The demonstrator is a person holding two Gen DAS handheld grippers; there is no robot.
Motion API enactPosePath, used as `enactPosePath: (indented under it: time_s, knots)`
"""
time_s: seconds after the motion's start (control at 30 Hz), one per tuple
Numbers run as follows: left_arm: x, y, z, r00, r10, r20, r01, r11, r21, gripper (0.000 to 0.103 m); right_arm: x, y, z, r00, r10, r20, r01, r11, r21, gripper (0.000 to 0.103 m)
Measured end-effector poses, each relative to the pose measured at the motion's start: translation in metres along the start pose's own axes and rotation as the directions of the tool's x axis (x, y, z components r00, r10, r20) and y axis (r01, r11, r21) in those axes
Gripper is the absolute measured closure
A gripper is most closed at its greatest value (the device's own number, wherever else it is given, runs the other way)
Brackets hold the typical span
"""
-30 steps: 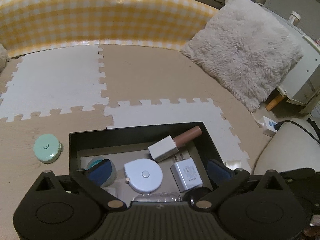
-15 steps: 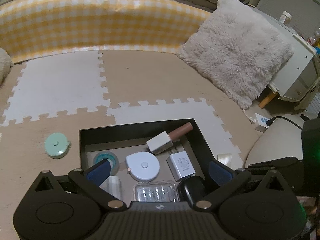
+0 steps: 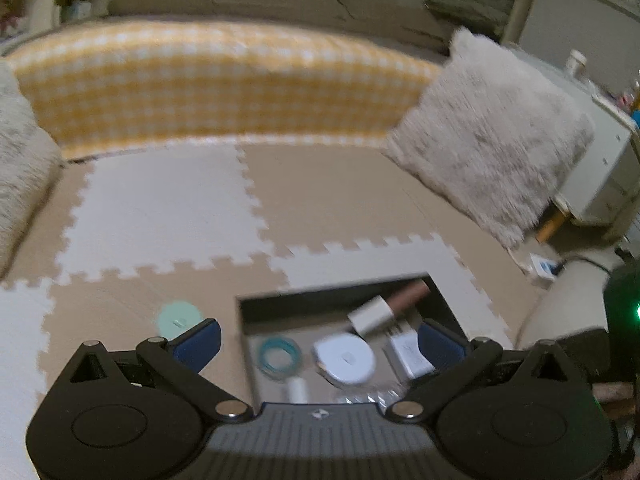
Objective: Organize rigid objects
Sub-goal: 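Move the left gripper back over the mint-green round tape measure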
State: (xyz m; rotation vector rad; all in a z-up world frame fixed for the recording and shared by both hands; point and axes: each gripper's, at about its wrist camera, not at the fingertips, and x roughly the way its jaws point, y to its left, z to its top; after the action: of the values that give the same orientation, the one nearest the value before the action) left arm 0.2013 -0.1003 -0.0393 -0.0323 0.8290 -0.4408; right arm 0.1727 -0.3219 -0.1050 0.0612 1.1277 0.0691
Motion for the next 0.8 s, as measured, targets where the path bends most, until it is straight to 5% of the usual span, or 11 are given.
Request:
enactPosePath:
  time_s: [0.33, 0.53, 0.8]
  knots:
    - [-0.005, 0.064, 0.014, 0.989, 0.135, 0.056, -0.131, 0.989, -0.066, 0.000, 0.001, 0.000, 0.000, 1.000, -0.003, 0.000, 0.003, 1.000, -0.004, 0.096]
    - [0.023, 0.099, -0.006, 0.974, 0.224, -0.014, -0.225, 0.974, -0.035, 0.000, 0.002, 0.000, 0.000, 1.000, -0.005, -0.001, 0.005, 1.000, -0.007, 0.096]
    - [0.046, 0.113, -0.027, 0.969, 0.246, 0.016, -0.246, 0.967, 0.066, 0.000, 0.003, 0.001, 0.000, 1.000, -0.005, -0.001, 0.005, 1.000, -0.009, 0.096]
